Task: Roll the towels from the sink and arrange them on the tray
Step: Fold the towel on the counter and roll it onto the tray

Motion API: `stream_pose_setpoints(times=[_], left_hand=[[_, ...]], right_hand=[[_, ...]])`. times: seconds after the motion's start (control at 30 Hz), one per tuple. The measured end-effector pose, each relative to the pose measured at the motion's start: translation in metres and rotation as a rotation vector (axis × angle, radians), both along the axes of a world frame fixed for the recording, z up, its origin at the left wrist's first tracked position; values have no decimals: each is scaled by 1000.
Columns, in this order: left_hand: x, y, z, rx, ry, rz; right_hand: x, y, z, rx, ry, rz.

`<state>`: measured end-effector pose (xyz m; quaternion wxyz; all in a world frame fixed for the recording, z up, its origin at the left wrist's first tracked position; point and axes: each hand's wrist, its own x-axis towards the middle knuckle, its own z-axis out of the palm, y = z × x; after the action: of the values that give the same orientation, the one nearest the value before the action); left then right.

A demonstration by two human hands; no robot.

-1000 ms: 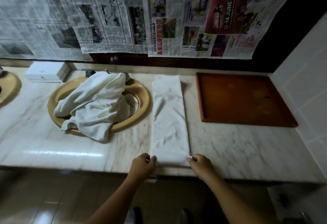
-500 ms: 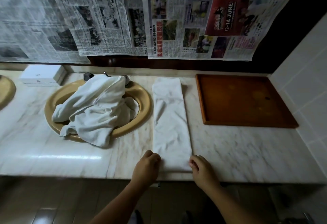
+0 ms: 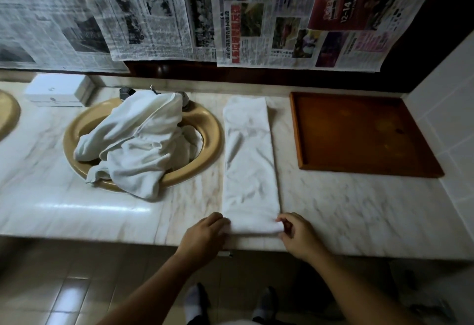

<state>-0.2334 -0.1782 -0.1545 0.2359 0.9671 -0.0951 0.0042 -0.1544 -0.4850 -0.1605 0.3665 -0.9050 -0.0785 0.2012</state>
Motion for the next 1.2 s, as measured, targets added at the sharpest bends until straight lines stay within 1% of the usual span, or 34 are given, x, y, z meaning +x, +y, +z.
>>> stream_pose_setpoints(times=[0.07, 0.17, 0.27, 0.4, 0.57, 0.7, 0.9, 1.0, 1.07, 1.1, 1.13, 1.2], left_hand=[[0, -2, -3, -134, 45, 59], [6, 0, -1, -300, 116, 142], [11, 2, 3, -359, 167, 167], [18, -2, 9, -405, 293, 249], [26, -5, 9, -369, 360, 321], [30, -10, 13, -285, 391, 347], [40, -19, 13, -225, 447, 404], [44, -22, 16, -232, 470, 449], [43, -22, 17, -282, 430, 500], [41, -21, 16, -304, 375, 509], [37, -21, 16, -299, 304, 492], [31, -20, 13, -204, 123, 354]], right_hand=[[2, 0, 0, 51, 38, -61], [5, 4, 3, 65, 103, -106], [8, 4, 2, 73, 170, -134], [10, 8, 4, 69, 227, -179], [11, 16, 13, 58, 261, -307], [11, 23, 27, 46, 244, -346], [15, 33, 35, 8, 244, -397], [19, 36, 38, -5, 248, -422], [20, 37, 37, -3, 211, -444], [20, 37, 35, 7, 173, -451], [19, 36, 35, 16, 131, -441], [14, 32, 31, 25, 55, -356]])
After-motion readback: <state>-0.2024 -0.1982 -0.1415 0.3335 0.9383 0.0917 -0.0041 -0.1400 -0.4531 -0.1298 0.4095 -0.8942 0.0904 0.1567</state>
